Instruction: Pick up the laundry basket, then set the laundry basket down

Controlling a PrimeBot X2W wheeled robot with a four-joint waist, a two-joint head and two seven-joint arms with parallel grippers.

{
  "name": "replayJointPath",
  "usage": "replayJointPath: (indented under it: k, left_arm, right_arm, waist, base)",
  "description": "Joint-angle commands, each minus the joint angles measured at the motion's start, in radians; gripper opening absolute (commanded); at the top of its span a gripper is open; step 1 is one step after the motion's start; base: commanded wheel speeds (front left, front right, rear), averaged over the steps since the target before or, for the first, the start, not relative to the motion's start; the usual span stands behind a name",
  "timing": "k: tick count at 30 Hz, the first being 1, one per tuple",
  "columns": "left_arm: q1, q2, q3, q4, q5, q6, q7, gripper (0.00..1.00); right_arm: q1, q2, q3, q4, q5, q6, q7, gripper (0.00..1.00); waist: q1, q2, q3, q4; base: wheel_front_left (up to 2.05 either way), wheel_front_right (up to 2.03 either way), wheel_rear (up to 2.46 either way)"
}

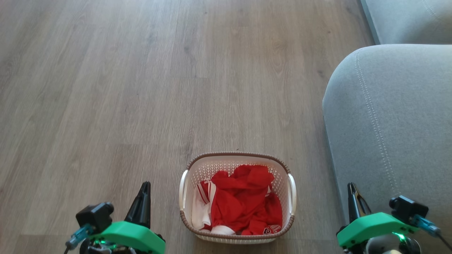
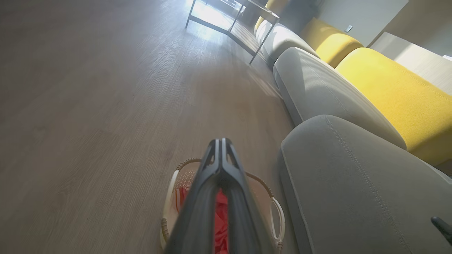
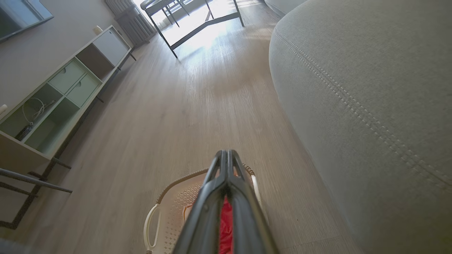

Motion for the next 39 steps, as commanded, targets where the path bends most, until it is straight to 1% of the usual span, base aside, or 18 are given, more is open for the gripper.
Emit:
replayJointPath:
  k: [1,19,39]
  left_arm:
    - [-0.049,0.010,0.019,-0.026,-0.030,-0.004,0.008,0.00]
    - [-0.074,0.017,0.065,-0.017,-0.241,-0.015,0.055,0.00]
    - [-0.099,0.020,0.114,-0.006,-0.448,-0.026,0.105,0.00]
  right_arm:
    - [-0.047,-0.015,-0.007,-0.031,0.029,0.002,0.007,0.00]
    - [-0.067,-0.021,-0.035,-0.030,0.228,0.003,0.056,0.00]
    - [-0.087,-0.025,-0.066,-0.029,0.423,0.004,0.108,0.00]
  waist:
    - [0.0000,0.0000,0.000,-0.001]
    - [0.0000,0.0000,0.000,-0.017]
    - [0.0000,0.0000,0.001,-0.032]
  base:
    - [0.00,0.00,0.00]
    - [0.00,0.00,0.00]
    - [0.00,0.00,0.00]
